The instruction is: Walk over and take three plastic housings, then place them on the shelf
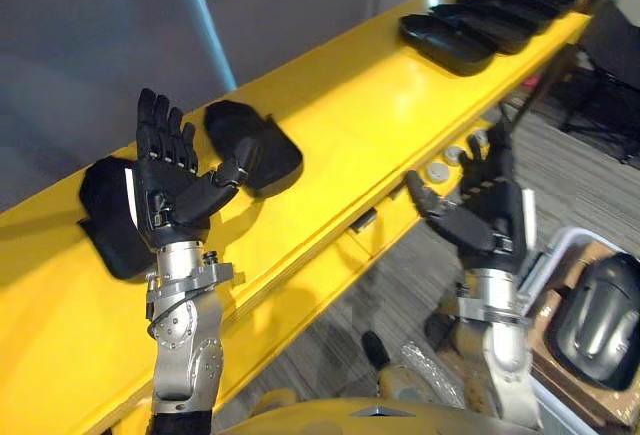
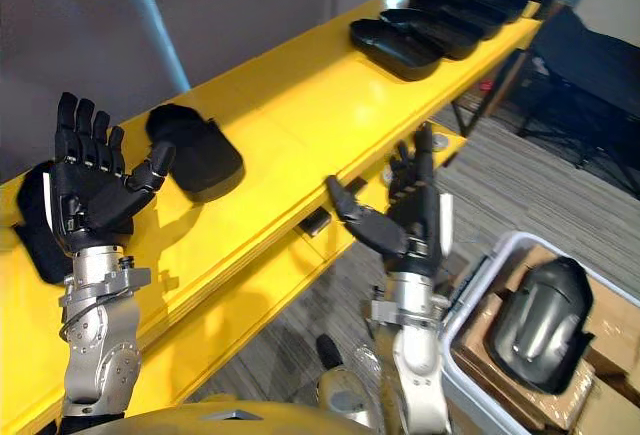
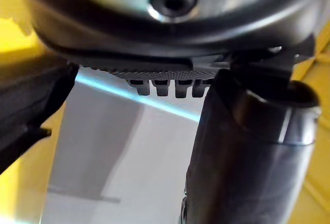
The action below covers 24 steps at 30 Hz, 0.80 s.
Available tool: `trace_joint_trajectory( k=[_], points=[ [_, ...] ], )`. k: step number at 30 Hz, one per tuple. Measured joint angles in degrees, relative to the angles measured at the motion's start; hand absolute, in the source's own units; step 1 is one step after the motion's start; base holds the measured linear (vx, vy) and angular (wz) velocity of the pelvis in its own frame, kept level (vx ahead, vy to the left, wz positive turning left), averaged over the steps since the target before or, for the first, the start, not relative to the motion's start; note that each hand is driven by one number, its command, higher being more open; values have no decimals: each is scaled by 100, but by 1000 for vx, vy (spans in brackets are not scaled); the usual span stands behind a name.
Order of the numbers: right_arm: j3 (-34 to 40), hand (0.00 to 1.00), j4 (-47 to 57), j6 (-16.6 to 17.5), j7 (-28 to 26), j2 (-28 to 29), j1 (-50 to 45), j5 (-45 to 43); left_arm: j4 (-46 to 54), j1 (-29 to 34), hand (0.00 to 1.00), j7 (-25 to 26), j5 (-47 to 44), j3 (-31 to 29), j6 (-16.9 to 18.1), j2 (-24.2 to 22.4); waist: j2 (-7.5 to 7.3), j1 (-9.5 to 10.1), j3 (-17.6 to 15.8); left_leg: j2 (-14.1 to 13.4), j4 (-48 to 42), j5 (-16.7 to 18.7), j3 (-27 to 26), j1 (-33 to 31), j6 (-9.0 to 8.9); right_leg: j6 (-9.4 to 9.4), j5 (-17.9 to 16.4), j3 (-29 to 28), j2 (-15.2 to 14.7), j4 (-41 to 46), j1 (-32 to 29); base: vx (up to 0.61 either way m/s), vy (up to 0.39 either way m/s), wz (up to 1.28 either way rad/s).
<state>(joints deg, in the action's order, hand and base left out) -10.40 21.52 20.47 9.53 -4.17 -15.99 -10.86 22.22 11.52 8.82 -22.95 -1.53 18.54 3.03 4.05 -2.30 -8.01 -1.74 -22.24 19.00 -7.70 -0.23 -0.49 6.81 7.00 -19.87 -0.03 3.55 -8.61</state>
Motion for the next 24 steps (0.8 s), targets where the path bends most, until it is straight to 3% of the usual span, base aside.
trace_joint_trajectory(
  k=[3, 7, 8, 11, 12, 13, 14, 15, 17, 19, 21, 22, 23, 24],
  points=[
    [65, 100, -6, -145, 261, 138, 24, 7, 184, 54, 100, -47, -144, 4, 15, 1, -17, 64, -51, 50, -381, 96, 106, -200, 84, 12, -185, 145, 31, 657, -297, -80, 49, 18],
    [420, 100, 7, -129, 270, 440, -550, -107, 430, 264, 100, -266, -221, 136, 21, 7, -159, 59, -303, -11, -853, 325, -299, -143, 262, 23, -174, 294, -3, 808, -294, -221, 43, -51],
    [458, 100, 7, -115, 110, 394, -683, -380, 450, 464, 100, -280, -190, 206, 16, -10, -136, 41, -450, -82, -856, 307, -584, -133, 389, -177, -348, 777, -214, 967, -358, -321, 20, -94],
    [344, 100, -41, 47, -230, 281, -535, -772, 408, 738, 100, -261, -144, 238, 12, -25, -169, 86, -441, -266, -561, 45, -1128, -148, 429, -411, -595, 1630, -486, 2195, -850, -240, 8, -95],
    [193, 100, -215, 225, -291, 165, -296, -754, 318, 712, 100, -241, -125, 200, 8, -8, -157, 114, -436, -395, -332, -166, -1279, -158, 415, -628, -878, 1999, -659, 2904, -858, -175, -79, -76],
    [-27, 100, -530, 373, -295, 81, 97, -741, 209, 627, 100, -232, -107, 102, 9, 44, -153, 155, -417, -532, -138, -385, -1370, -232, 371, -728, -1174, 2283, -911, 3588, -780, -160, -114, -67],
    [-127, 100, -692, 427, -270, 56, 309, -736, 157, 564, 100, -215, -50, 50, 10, 75, -161, 188, -411, -615, -86, -480, -1396, -318, 338, -756, -1280, 2355, -1061, 3843, -739, -116, -180, -58],
    [-371, 100, -1168, 464, -53, 9, 857, -583, -34, 385, 100, -227, 119, -34, 21, 134, -205, 279, -392, -798, -26, -687, -1435, -554, 249, -825, -1338, 2445, -1510, 4204, -456, -119, -263, -44],
    [-610, 100, -1670, 405, 177, 18, 1222, -397, -211, 322, 100, -329, -23, -61, 31, 140, -266, 427, -364, -974, -34, -851, -1521, -686, 135, -790, -1313, 2392, -1933, 4189, -14, -107, -316, -48],
    [-886, 100, -1998, 51, 274, 52, 1421, -39, -355, 331, 100, -407, -570, 26, 126, 126, -298, 646, -350, -1305, -68, -1055, -1751, -763, -151, -625, -1200, 2223, -2403, 3678, 503, -111, -378, -78],
    [-974, 100, -2080, -236, 213, 46, 1411, 364, -404, 294, 100, -364, -652, 122, 261, 89, -310, 639, -339, -1642, -125, -1273, -1838, -845, -396, -472, -1108, 2305, -2477, 2930, 626, -153, -503, -82],
    [-957, 100, -2080, -347, 119, 37, 1280, 388, -397, 218, 100, -357, -669, 237, 294, 130, -428, 601, -271, -1810, -133, -1468, -1827, -972, -580, -113, -813, 2553, -2421, 2140, 667, -204, -747, -65],
    [-921, 100, -2084, -406, 23, 21, 1205, 382, -412, 186, 100, -362, -708, 311, 321, 163, -512, 548, -223, -1852, -113, -1575, -1793, -1043, -702, 268, -933, 2746, -2379, 1907, 696, -170, -692, -55],
    [-793, 100, -2077, -526, -180, -128, 1059, 363, -445, 193, 100, -363, -830, 547, 317, 54, -445, 472, -146, -2045, 131, -1846, -1676, -1092, -805, 800, -1385, 3074, -2170, 1524, 805, -160, -710, -44]
  ],
)
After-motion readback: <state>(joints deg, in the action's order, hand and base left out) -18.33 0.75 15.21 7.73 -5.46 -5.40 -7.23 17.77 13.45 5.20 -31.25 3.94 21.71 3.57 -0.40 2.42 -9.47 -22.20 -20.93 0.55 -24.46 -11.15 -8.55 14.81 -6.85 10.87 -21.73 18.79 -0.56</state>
